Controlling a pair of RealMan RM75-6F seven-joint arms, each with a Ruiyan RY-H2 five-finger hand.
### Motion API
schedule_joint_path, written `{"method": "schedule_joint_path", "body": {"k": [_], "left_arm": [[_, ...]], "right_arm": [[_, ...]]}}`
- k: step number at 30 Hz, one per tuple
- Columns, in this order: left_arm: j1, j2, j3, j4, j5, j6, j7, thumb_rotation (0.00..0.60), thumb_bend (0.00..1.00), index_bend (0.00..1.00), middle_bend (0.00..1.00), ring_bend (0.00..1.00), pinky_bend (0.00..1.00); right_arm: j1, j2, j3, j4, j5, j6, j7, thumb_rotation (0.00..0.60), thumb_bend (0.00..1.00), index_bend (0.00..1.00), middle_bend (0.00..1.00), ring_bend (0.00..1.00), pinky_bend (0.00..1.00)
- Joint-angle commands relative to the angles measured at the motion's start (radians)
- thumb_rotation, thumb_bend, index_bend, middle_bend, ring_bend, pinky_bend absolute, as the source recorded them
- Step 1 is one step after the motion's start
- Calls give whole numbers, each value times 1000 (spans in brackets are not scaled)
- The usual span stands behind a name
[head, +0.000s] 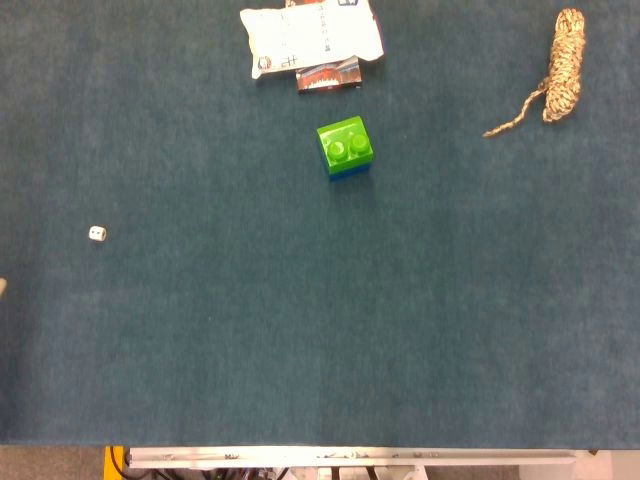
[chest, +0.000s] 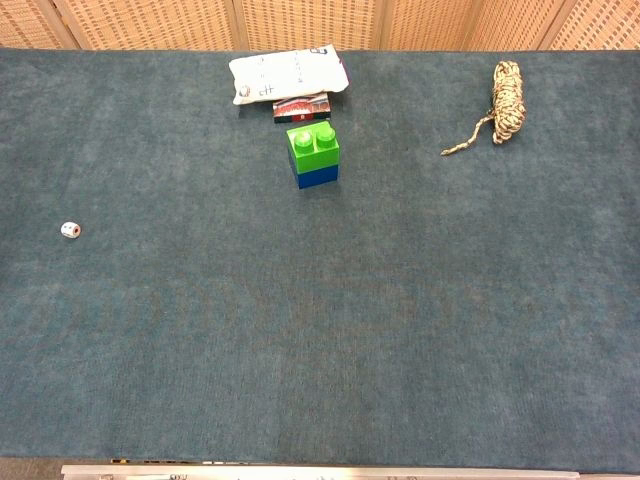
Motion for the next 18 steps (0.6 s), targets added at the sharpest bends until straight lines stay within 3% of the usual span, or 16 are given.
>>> {"method": "schedule_joint_path", "body": {"k": [1,11,14,18], "left_arm": [[-4,4,2,-2,0,-12,-16,600,102,432,409,294,450],[3,9,13,-7,60,14,-56,600,102,460,416,313,452],[0,8,12,-9,92,30,-91,600,101,498,493,369,476],[-6,0,23,3,151,43,-123,600,114,529,605,453,551]], "right_arm": [[2,-2,0,3,3,-4,-4,600,88,167,175,72,102],[0,11,-4,-13,-16,7,14,600,88,167,175,72,102],[0,23,-1,-10,-6,3,35,600,89,170,175,72,115],[-2,39,10,-12,15,4,57,600,90,172,180,78,223]]}}
